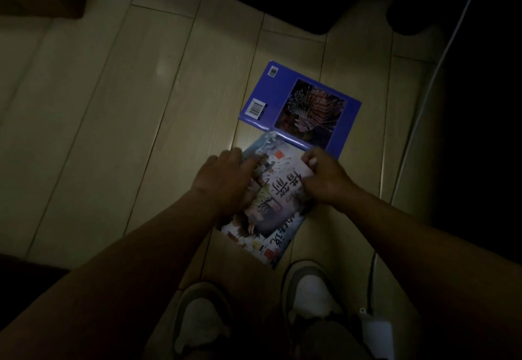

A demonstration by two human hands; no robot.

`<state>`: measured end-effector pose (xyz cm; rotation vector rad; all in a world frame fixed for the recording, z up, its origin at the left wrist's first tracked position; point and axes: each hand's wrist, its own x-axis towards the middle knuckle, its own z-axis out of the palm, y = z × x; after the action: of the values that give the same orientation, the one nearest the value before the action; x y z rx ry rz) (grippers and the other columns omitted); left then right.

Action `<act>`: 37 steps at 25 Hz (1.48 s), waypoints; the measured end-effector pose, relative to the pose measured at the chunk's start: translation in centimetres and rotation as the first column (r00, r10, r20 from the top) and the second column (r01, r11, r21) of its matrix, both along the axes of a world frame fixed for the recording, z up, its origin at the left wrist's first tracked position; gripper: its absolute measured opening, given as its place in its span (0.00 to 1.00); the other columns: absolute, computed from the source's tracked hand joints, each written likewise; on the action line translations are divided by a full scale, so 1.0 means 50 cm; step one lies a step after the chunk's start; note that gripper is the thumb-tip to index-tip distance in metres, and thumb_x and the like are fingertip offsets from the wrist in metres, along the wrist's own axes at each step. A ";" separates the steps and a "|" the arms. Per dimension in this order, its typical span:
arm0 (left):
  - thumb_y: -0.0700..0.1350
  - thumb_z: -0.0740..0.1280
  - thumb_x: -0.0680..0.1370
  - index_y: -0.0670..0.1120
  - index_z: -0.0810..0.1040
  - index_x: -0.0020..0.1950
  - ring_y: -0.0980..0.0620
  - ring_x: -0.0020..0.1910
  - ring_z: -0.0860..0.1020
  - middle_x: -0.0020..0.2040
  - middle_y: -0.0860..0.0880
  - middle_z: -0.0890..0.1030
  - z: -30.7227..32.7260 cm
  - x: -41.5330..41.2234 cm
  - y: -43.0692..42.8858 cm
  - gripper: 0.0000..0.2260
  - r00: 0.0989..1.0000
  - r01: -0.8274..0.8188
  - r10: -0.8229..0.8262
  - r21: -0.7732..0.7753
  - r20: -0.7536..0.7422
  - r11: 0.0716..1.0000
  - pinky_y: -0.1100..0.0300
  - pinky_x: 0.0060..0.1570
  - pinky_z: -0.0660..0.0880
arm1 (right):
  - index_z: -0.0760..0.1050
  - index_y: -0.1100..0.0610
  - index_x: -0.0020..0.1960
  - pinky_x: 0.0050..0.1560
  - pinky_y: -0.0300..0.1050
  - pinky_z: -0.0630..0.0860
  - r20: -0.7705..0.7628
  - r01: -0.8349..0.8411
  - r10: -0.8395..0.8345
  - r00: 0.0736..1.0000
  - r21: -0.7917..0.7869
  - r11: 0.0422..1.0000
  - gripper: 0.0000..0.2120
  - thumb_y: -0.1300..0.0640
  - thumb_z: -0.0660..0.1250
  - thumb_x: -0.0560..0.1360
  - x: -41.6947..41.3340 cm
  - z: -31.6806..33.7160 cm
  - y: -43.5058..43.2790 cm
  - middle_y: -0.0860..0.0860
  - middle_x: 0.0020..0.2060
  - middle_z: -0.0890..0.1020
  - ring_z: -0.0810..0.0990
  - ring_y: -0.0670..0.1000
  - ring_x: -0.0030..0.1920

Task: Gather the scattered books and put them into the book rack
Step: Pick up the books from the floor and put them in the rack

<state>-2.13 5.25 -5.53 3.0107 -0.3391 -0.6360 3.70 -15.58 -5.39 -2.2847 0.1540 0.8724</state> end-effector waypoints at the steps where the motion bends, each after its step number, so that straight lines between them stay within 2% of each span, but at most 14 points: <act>1: 0.59 0.64 0.76 0.45 0.55 0.77 0.40 0.65 0.68 0.70 0.38 0.65 0.007 0.018 0.000 0.35 0.998 0.005 -0.004 -0.012 0.070 1.000 0.47 0.59 0.69 | 0.73 0.52 0.50 0.47 0.58 0.80 0.005 0.069 -0.070 0.998 0.109 0.992 0.15 0.72 0.65 0.73 0.009 0.014 0.003 0.56 0.52 0.78 0.80 0.59 0.52; 4: 0.53 0.70 0.74 0.43 0.56 0.78 0.38 0.72 0.64 0.74 0.38 0.64 0.025 0.060 -0.016 0.38 0.988 0.060 -0.052 -0.051 0.146 0.997 0.45 0.69 0.62 | 0.79 0.51 0.48 0.49 0.52 0.82 -0.018 0.132 -0.132 0.991 0.285 0.950 0.17 0.73 0.66 0.74 0.029 0.052 0.029 0.53 0.51 0.79 0.80 0.54 0.51; 6: 0.50 0.68 0.75 0.46 0.65 0.73 0.41 0.65 0.71 0.65 0.42 0.73 0.026 0.067 -0.028 0.29 0.997 0.026 -0.014 -0.142 0.081 0.989 0.46 0.68 0.63 | 0.80 0.50 0.48 0.50 0.48 0.82 -0.039 0.160 -0.156 0.987 0.350 0.923 0.16 0.71 0.69 0.74 0.033 0.065 0.049 0.51 0.49 0.81 0.81 0.51 0.50; 8: 0.46 0.66 0.76 0.46 0.72 0.61 0.42 0.53 0.77 0.52 0.44 0.77 0.029 0.064 -0.025 0.14 0.994 -0.098 0.109 -0.265 0.026 0.959 0.49 0.57 0.72 | 0.78 0.50 0.50 0.49 0.46 0.81 -0.043 0.191 -0.188 0.981 0.357 0.914 0.12 0.66 0.73 0.73 0.035 0.053 0.050 0.52 0.49 0.80 0.80 0.50 0.49; 11: 0.41 0.64 0.78 0.43 0.70 0.51 0.50 0.41 0.76 0.44 0.48 0.75 0.035 0.059 -0.002 0.05 0.916 -0.388 0.378 -0.526 -0.132 0.757 0.61 0.38 0.72 | 0.76 0.54 0.57 0.53 0.51 0.80 -0.028 0.041 -0.036 0.999 0.193 0.980 0.16 0.61 0.75 0.72 0.032 0.023 0.025 0.53 0.54 0.80 0.80 0.53 0.53; 13: 0.39 0.64 0.78 0.42 0.69 0.51 0.53 0.40 0.75 0.43 0.48 0.75 0.034 0.062 0.014 0.05 0.818 -0.558 0.516 -0.566 -0.253 0.607 0.65 0.35 0.71 | 0.74 0.53 0.64 0.58 0.55 0.78 0.004 -0.141 0.141 0.990 0.044 0.989 0.23 0.60 0.74 0.71 0.029 0.013 0.010 0.54 0.58 0.81 0.79 0.56 0.58; 15: 0.38 0.65 0.77 0.42 0.68 0.57 0.48 0.44 0.77 0.46 0.46 0.77 0.035 0.061 0.018 0.11 0.753 -0.654 0.543 -0.521 -0.373 0.549 0.59 0.37 0.74 | 0.73 0.55 0.66 0.58 0.56 0.78 0.056 -0.241 0.244 0.968 -0.047 0.969 0.25 0.62 0.72 0.71 0.027 0.006 0.001 0.56 0.59 0.80 0.79 0.58 0.59; 18: 0.37 0.68 0.74 0.49 0.57 0.74 0.49 0.49 0.78 0.52 0.49 0.77 0.035 0.050 0.016 0.33 0.795 -0.607 0.443 -0.548 -0.415 0.575 0.59 0.39 0.76 | 0.71 0.55 0.68 0.59 0.57 0.78 0.108 -0.315 0.323 0.940 -0.084 0.945 0.28 0.67 0.71 0.70 0.030 0.007 0.005 0.58 0.61 0.78 0.77 0.61 0.60; 21: 0.37 0.71 0.71 0.55 0.47 0.79 0.46 0.56 0.78 0.62 0.46 0.75 0.026 0.055 0.019 0.45 0.882 -0.471 0.372 -0.560 -0.290 0.682 0.49 0.51 0.79 | 0.68 0.53 0.73 0.65 0.50 0.72 0.170 -0.334 0.352 0.920 -0.129 0.934 0.33 0.68 0.71 0.71 0.036 0.015 0.013 0.59 0.65 0.72 0.72 0.61 0.65; 25: 0.38 0.70 0.73 0.54 0.52 0.77 0.40 0.57 0.77 0.62 0.41 0.75 0.069 0.070 0.021 0.40 0.905 -0.421 0.355 -0.379 -0.235 0.824 0.47 0.53 0.78 | 0.73 0.56 0.68 0.55 0.45 0.72 0.205 -0.306 0.329 0.922 -0.135 0.942 0.28 0.68 0.73 0.70 0.049 0.043 0.022 0.58 0.63 0.74 0.75 0.60 0.63; 28: 0.36 0.69 0.73 0.50 0.59 0.74 0.39 0.56 0.77 0.62 0.40 0.76 0.178 0.096 0.030 0.33 0.911 -0.411 0.369 -0.345 -0.183 0.844 0.46 0.53 0.78 | 0.79 0.58 0.60 0.53 0.47 0.77 0.265 -0.278 0.280 0.923 -0.046 0.959 0.20 0.70 0.71 0.70 0.088 0.108 0.040 0.57 0.57 0.80 0.78 0.59 0.58; 31: 0.35 0.70 0.73 0.49 0.60 0.73 0.38 0.58 0.76 0.64 0.39 0.74 0.337 0.139 0.056 0.32 0.896 -0.430 0.440 -0.343 -0.051 0.835 0.44 0.55 0.77 | 0.79 0.58 0.58 0.53 0.50 0.78 0.425 -0.257 0.234 0.875 -0.002 0.966 0.17 0.69 0.70 0.71 0.143 0.258 0.068 0.56 0.53 0.80 0.79 0.57 0.55; 34: 0.35 0.72 0.72 0.51 0.62 0.72 0.42 0.62 0.76 0.65 0.43 0.74 0.532 0.137 0.072 0.33 0.866 -0.409 0.487 -0.398 0.114 0.821 0.47 0.57 0.77 | 0.79 0.55 0.59 0.50 0.42 0.71 0.594 -0.268 0.215 0.775 0.000 0.963 0.18 0.66 0.72 0.71 0.168 0.452 0.085 0.56 0.53 0.76 0.76 0.56 0.52; 37: 0.33 0.71 0.73 0.51 0.61 0.74 0.44 0.65 0.74 0.68 0.45 0.73 0.731 0.077 0.083 0.34 0.830 -0.397 0.522 -0.450 0.197 0.800 0.53 0.57 0.77 | 0.79 0.53 0.58 0.49 0.39 0.67 0.710 -0.348 0.268 0.652 -0.035 0.937 0.17 0.64 0.72 0.72 0.145 0.652 0.103 0.54 0.53 0.75 0.75 0.54 0.52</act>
<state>1.74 9.39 31.01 2.6276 0.2500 -0.0315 10.95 -10.41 27.22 -2.4092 -0.6360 0.0788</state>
